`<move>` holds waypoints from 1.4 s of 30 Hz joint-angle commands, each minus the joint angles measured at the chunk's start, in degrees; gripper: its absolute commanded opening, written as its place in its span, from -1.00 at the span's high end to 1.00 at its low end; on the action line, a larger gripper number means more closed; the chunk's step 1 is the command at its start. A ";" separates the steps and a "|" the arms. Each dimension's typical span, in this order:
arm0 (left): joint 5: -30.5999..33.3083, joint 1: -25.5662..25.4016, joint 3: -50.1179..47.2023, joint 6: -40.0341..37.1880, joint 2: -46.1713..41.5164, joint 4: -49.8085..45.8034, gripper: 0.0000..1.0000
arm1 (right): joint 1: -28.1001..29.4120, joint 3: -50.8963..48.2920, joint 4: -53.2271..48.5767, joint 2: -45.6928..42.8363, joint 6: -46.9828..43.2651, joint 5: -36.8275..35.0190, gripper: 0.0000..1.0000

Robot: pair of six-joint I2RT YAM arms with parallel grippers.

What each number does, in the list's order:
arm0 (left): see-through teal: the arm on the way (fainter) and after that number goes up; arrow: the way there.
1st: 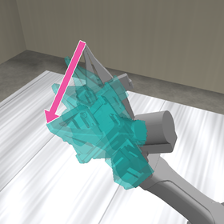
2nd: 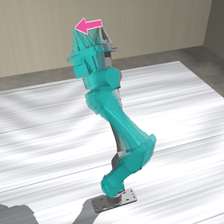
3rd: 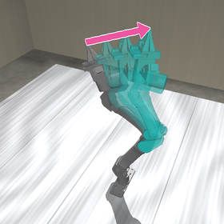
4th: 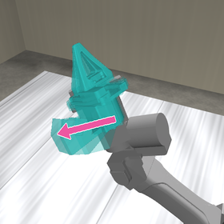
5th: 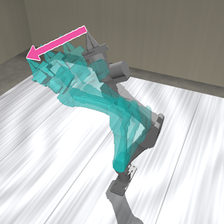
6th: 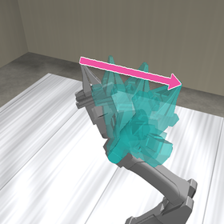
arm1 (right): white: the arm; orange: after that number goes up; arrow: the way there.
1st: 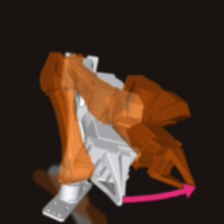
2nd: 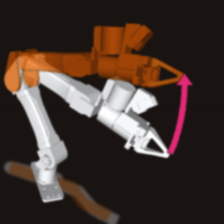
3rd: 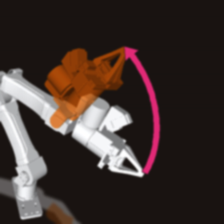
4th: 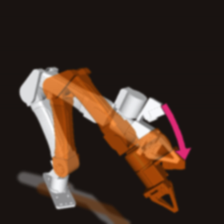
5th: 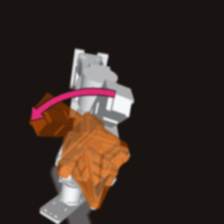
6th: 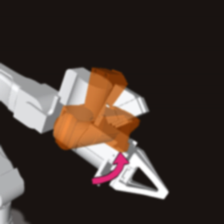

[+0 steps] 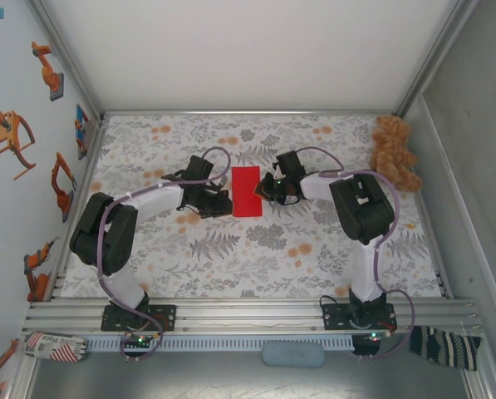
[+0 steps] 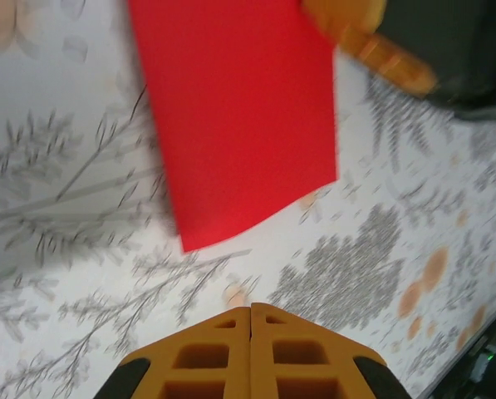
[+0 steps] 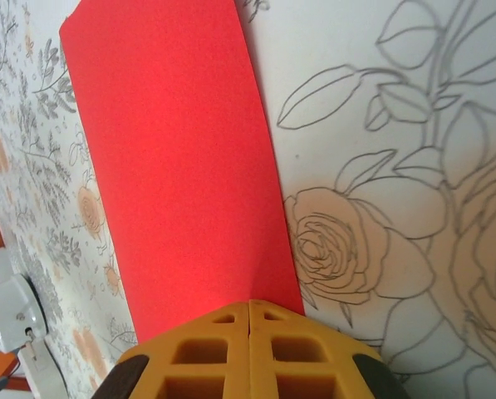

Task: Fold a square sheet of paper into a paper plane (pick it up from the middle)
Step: First fold the square sheet of paper in half at the center of the table, then fold the triangle a second time at the center of the table.

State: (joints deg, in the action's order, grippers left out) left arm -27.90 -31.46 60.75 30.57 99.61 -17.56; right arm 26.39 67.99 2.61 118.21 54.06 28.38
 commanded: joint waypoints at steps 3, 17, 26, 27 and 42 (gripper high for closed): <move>3.03 0.02 3.42 9.46 1.78 7.58 0.67 | -0.55 -1.40 -6.94 -4.73 1.45 -3.90 0.91; 5.90 -1.01 12.30 17.95 13.75 11.17 0.48 | -5.67 -8.12 -6.88 -14.78 -6.70 -3.00 0.02; 7.26 -1.32 12.78 18.03 16.70 7.52 0.45 | -6.63 -7.81 -5.27 -12.33 -6.95 0.55 0.05; 7.75 -1.32 12.28 18.12 16.82 7.53 0.45 | -6.69 -7.34 -5.91 -12.03 -7.37 0.85 0.05; 9.31 -1.75 9.59 23.00 17.19 4.64 0.42 | -7.04 -11.16 -1.47 -11.56 -4.96 9.12 0.05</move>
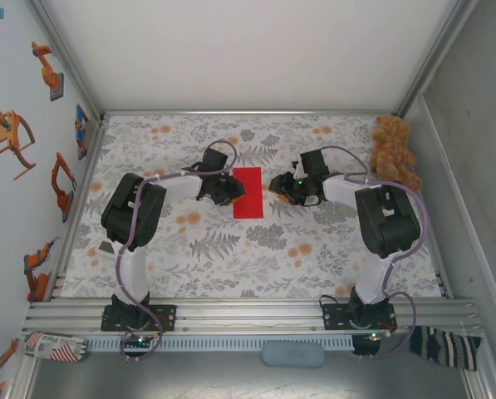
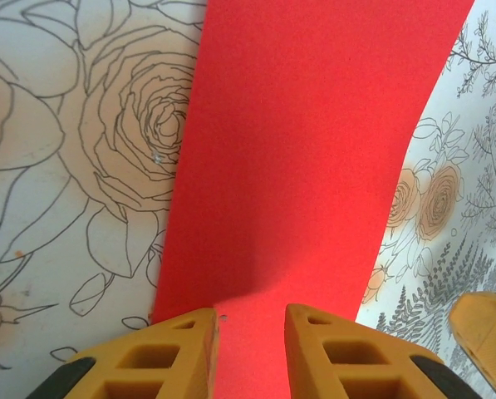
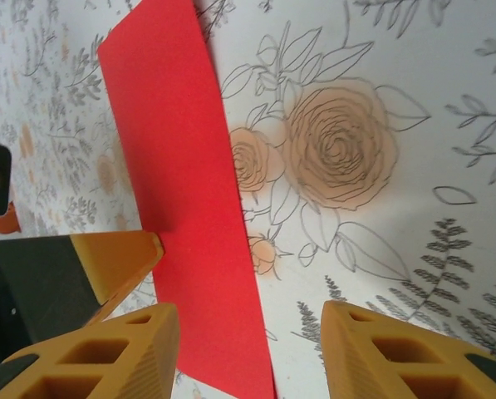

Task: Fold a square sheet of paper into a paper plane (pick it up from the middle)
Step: Fold the triangle a second time at the center of the table.

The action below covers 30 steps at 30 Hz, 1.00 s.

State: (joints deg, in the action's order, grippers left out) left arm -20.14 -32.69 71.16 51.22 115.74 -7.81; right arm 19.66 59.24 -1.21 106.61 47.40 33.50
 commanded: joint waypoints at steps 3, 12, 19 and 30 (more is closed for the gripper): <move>1.60 -0.53 -1.05 4.00 1.15 -7.15 0.42 | 0.09 -6.42 5.63 -0.51 4.86 7.22 0.05; 1.11 -0.80 -3.04 7.35 0.95 -6.73 0.42 | 2.31 -10.41 3.05 -4.60 4.61 8.98 0.18; -0.30 -0.78 -3.66 6.97 1.06 -6.67 0.42 | 5.51 -7.86 -2.48 -5.19 3.05 2.26 0.28; -1.63 -0.80 -3.26 7.10 1.75 -6.34 0.42 | 6.79 -4.52 -2.35 -1.63 4.29 0.95 0.33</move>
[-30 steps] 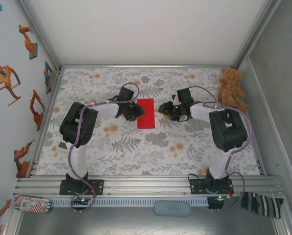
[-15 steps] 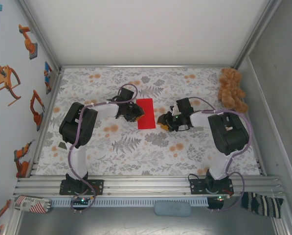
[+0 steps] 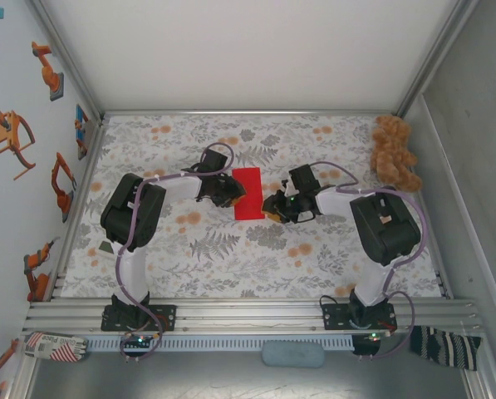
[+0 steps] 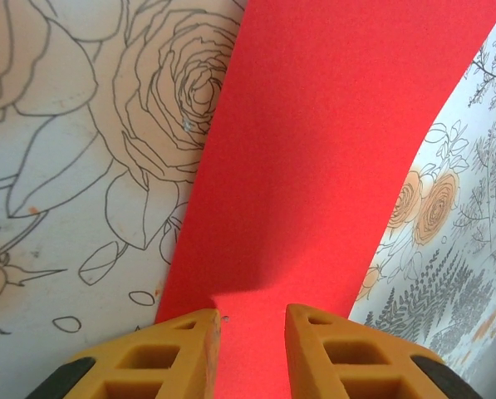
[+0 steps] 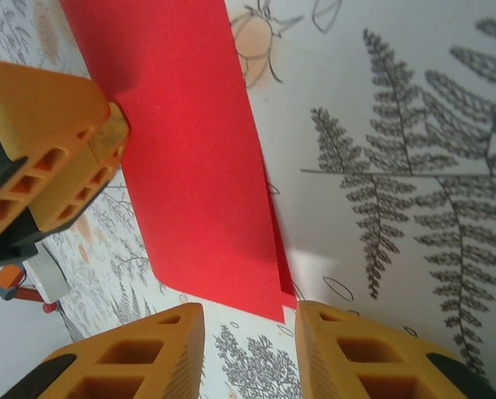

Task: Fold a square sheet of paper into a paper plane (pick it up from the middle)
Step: Fold the triangle a second time at the center of the table.

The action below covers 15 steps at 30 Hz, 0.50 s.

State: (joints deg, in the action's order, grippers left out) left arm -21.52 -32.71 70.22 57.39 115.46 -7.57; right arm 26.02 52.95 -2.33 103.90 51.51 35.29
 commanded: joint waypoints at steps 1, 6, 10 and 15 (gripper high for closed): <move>-0.19 -0.73 -2.23 0.80 2.03 -6.53 0.41 | 0.52 2.07 -1.39 1.37 0.07 -0.92 0.33; -0.10 -0.77 -1.98 0.67 2.13 -7.03 0.42 | 0.89 3.15 -3.64 2.41 -0.77 -2.99 0.33; 0.24 -0.73 -1.66 0.63 2.23 -7.85 0.41 | 1.09 3.16 -3.99 2.53 -1.05 -2.74 0.33; 0.25 -0.77 -0.89 1.02 2.61 -8.11 0.41 | 1.43 2.40 -0.75 3.24 -0.27 0.35 0.37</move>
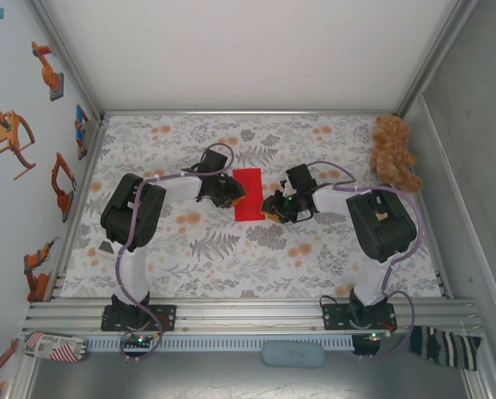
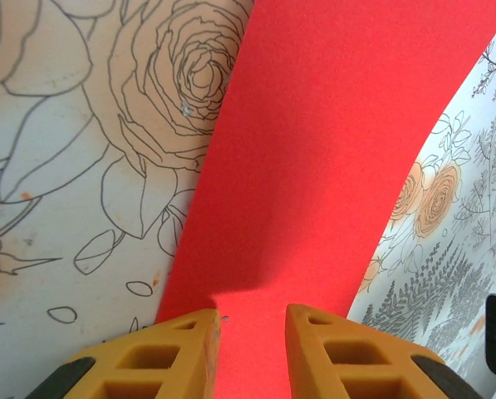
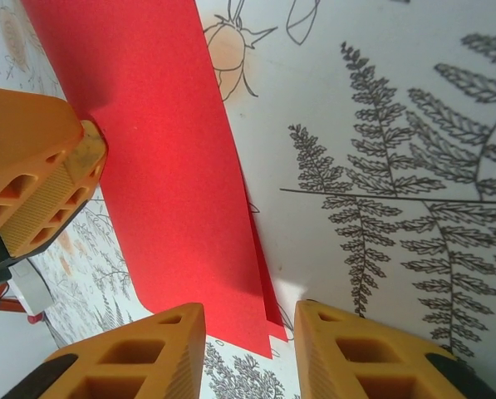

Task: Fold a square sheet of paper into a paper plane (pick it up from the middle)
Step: Fold the triangle a second time at the center of the table.

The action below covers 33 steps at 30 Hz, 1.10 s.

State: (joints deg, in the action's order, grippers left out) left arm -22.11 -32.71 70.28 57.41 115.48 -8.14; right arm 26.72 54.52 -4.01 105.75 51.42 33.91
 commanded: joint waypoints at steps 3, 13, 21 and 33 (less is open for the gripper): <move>0.64 -0.78 -0.87 1.38 2.68 -7.50 0.42 | 0.70 -0.83 4.64 0.48 1.51 3.31 0.40; -0.07 -0.78 -0.02 -0.14 2.82 -7.50 0.42 | 0.70 -3.23 10.81 -0.16 6.45 1.06 0.51; -1.12 -0.78 -0.11 -0.42 1.49 -5.34 0.41 | 0.70 -5.46 13.92 -0.09 10.19 -0.77 0.84; -4.18 -0.77 0.78 -5.38 -3.28 4.09 0.32 | 0.70 -10.12 9.99 -7.40 8.11 -2.35 1.00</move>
State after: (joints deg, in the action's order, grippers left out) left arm -25.08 -33.34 70.87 55.16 114.63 -6.61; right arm 27.09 45.71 7.77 102.08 60.58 33.10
